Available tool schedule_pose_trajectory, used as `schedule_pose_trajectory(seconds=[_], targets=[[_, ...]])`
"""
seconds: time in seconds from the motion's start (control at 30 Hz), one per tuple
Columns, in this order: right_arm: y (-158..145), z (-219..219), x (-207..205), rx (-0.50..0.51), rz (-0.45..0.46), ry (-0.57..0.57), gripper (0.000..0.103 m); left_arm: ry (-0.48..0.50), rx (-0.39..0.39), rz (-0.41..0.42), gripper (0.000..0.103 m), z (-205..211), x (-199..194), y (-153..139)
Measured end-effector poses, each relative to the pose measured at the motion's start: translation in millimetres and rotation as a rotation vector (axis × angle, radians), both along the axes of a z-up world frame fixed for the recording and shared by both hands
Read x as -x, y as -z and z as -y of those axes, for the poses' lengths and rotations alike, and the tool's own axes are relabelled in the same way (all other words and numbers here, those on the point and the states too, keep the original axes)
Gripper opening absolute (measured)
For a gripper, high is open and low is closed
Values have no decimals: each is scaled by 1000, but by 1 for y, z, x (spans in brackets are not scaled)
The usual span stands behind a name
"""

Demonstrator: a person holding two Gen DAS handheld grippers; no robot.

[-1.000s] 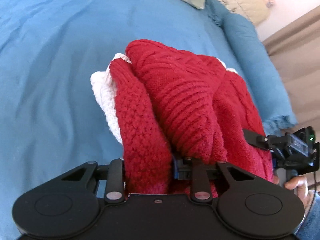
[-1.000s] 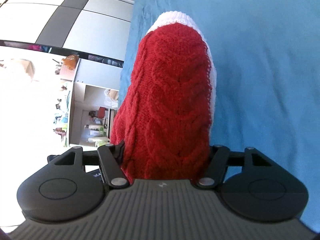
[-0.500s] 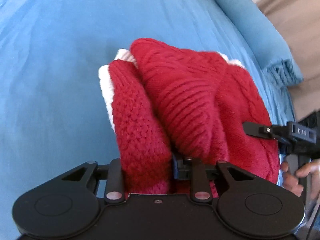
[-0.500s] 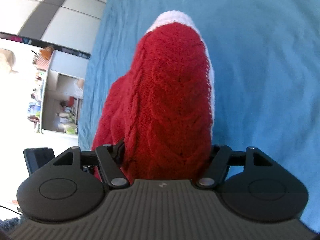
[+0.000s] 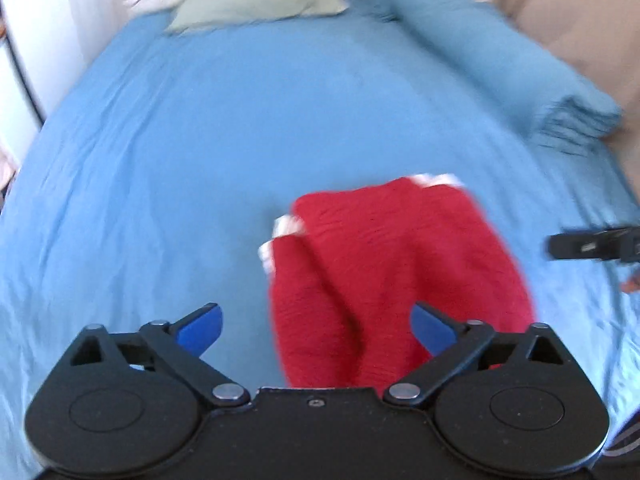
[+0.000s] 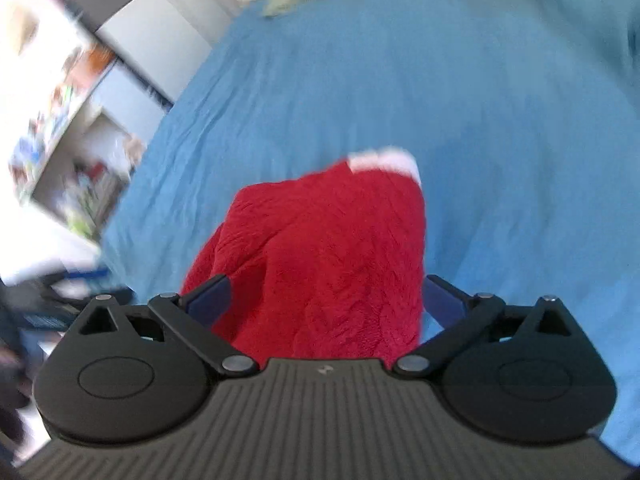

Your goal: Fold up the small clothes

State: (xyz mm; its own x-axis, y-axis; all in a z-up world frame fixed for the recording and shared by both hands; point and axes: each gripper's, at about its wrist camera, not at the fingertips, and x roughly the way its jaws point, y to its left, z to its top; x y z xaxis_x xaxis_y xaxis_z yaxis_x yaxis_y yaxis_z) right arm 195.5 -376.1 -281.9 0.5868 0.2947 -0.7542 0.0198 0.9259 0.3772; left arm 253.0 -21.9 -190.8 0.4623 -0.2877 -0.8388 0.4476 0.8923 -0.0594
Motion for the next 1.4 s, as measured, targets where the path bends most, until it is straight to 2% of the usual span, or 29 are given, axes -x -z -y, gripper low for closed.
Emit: schedule_pose_trajectory(seconds=[0.1, 0.17, 0.33, 0.43, 0.5, 0.63, 0.7, 0.8, 0.93, 1.03, 1.17, 1.23, 1.3, 1.4], targets=[[-16, -28, 17, 217, 40, -105, 103, 111, 25, -25, 103, 20, 18, -2], [-11, -40, 23, 277, 53, -158, 103, 176, 15, -54, 103, 32, 25, 12], [23, -46, 17, 284, 8, -193, 103, 334, -45, -99, 103, 56, 42, 63], [53, -55, 8, 326, -55, -207, 103, 365, -94, -160, 103, 64, 43, 102], [73, -62, 5, 316, -98, -219, 103, 375, -124, -203, 103, 63, 44, 126], [99, -67, 8, 277, -161, -218, 103, 417, -193, -180, 103, 71, 49, 151], [104, -65, 11, 262, -174, -196, 103, 418, -194, -185, 103, 76, 46, 151], [90, -61, 15, 254, -155, -164, 103, 394, -151, -202, 103, 75, 40, 139], [43, -64, 21, 282, 1, -154, 103, 326, -94, -140, 103, 54, 32, 106], [27, -68, 9, 290, 52, -166, 103, 292, -66, -110, 103, 41, 19, 98], [43, -80, -14, 296, 56, -175, 103, 290, -73, -136, 103, 45, 0, 113], [64, -92, -30, 301, 15, -169, 103, 288, -81, -166, 103, 46, -10, 128], [80, -99, -35, 350, 15, -152, 103, 270, -58, -192, 103, 45, -18, 139], [80, -105, -31, 382, 32, -155, 103, 250, -40, -201, 103, 39, -21, 136]])
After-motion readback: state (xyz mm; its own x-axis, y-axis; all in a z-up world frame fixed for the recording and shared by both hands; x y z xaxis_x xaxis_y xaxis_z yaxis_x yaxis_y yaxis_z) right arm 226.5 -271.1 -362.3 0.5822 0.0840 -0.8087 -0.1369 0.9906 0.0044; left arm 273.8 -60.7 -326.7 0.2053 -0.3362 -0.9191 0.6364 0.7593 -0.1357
